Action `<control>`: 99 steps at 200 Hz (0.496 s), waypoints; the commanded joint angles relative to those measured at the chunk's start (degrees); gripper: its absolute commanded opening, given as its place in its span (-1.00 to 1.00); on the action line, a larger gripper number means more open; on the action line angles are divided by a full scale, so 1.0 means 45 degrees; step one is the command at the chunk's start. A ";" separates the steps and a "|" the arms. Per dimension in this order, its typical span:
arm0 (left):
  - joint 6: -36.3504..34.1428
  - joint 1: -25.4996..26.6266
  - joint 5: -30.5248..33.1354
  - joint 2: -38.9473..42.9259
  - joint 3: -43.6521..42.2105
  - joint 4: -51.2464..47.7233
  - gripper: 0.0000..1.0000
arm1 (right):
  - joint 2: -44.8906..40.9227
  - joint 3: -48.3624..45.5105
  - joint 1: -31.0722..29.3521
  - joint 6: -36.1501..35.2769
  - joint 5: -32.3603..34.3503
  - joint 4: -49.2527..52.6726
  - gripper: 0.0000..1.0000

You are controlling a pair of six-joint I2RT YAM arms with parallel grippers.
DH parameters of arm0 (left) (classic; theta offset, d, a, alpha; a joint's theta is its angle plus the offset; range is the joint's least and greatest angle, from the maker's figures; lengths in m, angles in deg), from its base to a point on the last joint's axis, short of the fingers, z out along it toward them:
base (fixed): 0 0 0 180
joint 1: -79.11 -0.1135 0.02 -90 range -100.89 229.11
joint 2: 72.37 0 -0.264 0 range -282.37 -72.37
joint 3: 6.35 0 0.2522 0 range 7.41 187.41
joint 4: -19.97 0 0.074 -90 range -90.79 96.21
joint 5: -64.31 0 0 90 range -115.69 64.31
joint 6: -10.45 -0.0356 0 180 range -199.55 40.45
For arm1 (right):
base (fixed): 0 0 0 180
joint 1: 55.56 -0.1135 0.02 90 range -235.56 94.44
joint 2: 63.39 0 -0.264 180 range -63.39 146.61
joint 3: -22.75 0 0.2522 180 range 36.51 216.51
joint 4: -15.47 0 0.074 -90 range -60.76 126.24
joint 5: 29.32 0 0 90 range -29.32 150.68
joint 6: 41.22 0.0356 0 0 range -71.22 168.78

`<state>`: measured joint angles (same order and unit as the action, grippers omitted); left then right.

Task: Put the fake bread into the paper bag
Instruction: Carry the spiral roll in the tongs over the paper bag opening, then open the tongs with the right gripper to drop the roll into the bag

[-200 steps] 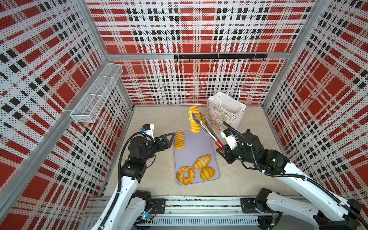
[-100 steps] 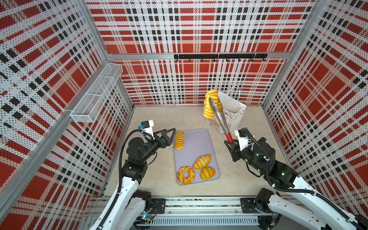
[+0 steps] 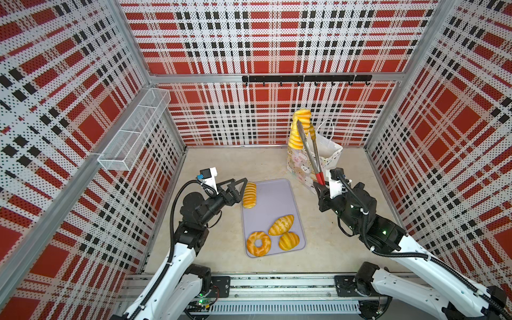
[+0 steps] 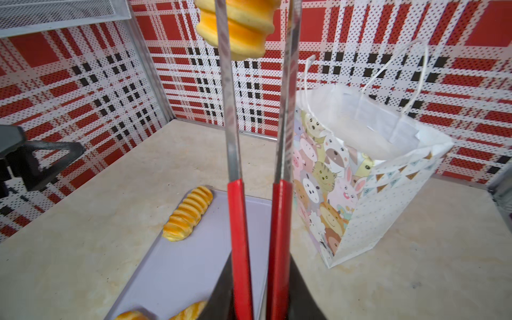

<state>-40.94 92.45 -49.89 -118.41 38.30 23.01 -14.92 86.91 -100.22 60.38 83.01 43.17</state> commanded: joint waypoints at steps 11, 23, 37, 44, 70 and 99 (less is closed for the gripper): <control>-0.0025 0.0559 -0.0054 -0.0657 0.0219 0.1340 0.96 | 0.0544 0.1150 0.0042 0.0310 0.2637 0.0722 -0.59; -0.0063 0.0761 0.0129 -0.0895 0.0261 0.1600 0.96 | 0.0757 0.1317 0.0035 0.0405 0.3252 0.0848 -0.60; -0.0191 0.0991 0.0259 -0.1232 0.0408 0.1697 0.96 | 0.1004 0.1455 0.0114 0.0479 0.3584 0.0876 -0.60; -0.0247 0.1098 0.0281 -0.1398 0.0503 0.1696 0.96 | 0.1170 0.1556 0.0209 0.0570 0.3641 0.0986 -0.60; -0.0415 0.1452 0.0448 -0.1807 0.0692 0.1712 0.96 | 0.1751 0.1902 0.0710 0.1173 0.3985 0.1750 -0.60; -0.0533 0.1585 0.0692 -0.2139 0.0805 0.1763 0.96 | 0.2423 0.1939 0.1036 0.1428 0.4892 0.2273 -0.59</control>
<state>-41.66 99.03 -48.04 -127.11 39.79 28.71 -5.37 93.92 -96.84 64.60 99.55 52.11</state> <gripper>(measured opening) 0.982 0.206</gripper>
